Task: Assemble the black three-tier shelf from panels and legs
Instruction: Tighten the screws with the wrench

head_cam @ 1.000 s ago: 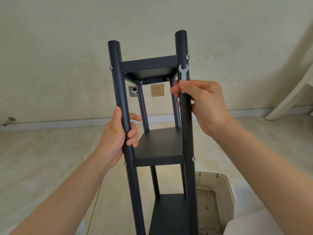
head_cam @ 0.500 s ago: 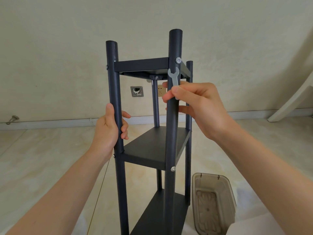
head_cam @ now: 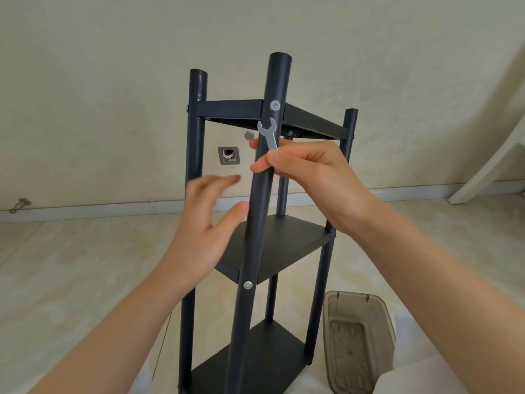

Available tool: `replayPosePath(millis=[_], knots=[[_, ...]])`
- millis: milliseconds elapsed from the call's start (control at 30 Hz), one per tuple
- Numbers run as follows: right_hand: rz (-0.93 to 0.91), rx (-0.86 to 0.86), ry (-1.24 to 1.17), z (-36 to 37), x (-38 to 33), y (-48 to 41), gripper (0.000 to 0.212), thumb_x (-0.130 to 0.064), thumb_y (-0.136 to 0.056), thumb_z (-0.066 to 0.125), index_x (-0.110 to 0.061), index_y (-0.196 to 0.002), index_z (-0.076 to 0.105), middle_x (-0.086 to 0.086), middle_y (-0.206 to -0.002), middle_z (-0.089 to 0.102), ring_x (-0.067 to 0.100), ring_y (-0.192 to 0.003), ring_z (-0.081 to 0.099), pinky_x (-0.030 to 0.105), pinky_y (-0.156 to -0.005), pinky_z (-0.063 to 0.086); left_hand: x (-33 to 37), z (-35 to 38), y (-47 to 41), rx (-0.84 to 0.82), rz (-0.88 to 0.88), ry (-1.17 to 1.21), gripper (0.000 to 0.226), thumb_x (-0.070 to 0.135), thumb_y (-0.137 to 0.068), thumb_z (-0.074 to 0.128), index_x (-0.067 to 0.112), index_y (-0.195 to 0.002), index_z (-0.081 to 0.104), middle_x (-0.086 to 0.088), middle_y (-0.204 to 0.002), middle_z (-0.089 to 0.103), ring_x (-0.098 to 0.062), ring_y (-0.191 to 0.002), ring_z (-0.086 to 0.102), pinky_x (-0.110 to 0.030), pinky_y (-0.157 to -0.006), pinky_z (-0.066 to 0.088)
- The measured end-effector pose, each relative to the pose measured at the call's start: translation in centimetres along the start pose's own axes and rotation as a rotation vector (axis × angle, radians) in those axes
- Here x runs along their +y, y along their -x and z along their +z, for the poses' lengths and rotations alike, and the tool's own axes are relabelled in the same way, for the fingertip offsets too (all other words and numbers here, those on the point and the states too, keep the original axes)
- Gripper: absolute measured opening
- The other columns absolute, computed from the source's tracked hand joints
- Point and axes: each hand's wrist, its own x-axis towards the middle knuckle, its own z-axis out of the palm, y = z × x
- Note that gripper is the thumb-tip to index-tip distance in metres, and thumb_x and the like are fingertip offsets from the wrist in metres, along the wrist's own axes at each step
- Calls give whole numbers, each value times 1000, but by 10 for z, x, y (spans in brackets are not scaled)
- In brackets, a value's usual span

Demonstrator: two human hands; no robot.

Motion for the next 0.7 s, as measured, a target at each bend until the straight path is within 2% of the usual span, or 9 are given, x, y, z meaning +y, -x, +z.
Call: replayPosePath(millis=[67, 133, 200, 333, 400, 500, 700], knots=[[3, -2, 0, 1, -1, -1, 24, -13, -99, 55, -2, -100, 76, 7, -117, 71, 7, -116, 62, 24, -105, 44, 7, 7, 7, -162, -128, 314, 28, 58, -87, 53, 54, -111, 65, 19, -126, 60, 2, -119, 59, -17, -100, 44], [3, -5, -6, 2, -1, -2, 24, -13, -98, 55, -1, -100, 76, 8, -118, 71, 9, -115, 63, 20, -101, 45, 10, 16, 11, -202, -174, 484, 40, 63, -87, 57, 39, -117, 66, 12, -112, 71, -12, -106, 70, -31, -93, 56], [6, -8, -9, 4, -2, -3, 24, -13, -98, 55, -1, -99, 76, 8, -117, 71, 11, -115, 63, 23, -102, 45, 13, 20, 10, -165, -175, 518, 47, 57, -83, 60, 25, -117, 64, 5, -99, 75, -15, -84, 74, -29, -78, 60], [20, -23, -7, 8, -2, -4, 24, -15, -98, 56, -2, -98, 76, 2, -117, 72, 10, -118, 61, 35, -110, 41, 16, 24, 7, -90, -156, 379, 20, 36, -91, 67, 16, -92, 64, 2, -66, 67, -13, -51, 61, -20, -55, 52], [20, -30, -7, 10, -3, -3, 24, -16, -98, 56, -2, -97, 76, 0, -116, 73, 9, -118, 62, 34, -109, 40, 15, 26, 7, -63, -168, 333, 27, 31, -95, 65, 12, -79, 56, 1, -52, 54, -10, -43, 50, -18, -47, 45], [22, -32, -34, 12, -4, -1, 24, -14, -98, 55, -1, -96, 75, -4, -118, 72, 4, -117, 62, 23, -103, 41, 17, 28, 7, -44, -213, 390, 33, 30, -96, 65, 14, -73, 47, 4, -49, 41, -9, -40, 37, -20, -40, 34], [-6, -26, -80, 14, -5, 5, 22, -12, -97, 56, -2, -95, 76, -5, -118, 72, 1, -116, 61, 10, -90, 43, 18, 33, 14, -43, -207, 416, 34, 30, -96, 66, 20, -68, 49, 6, -48, 40, -9, -40, 36, -19, -40, 32]])
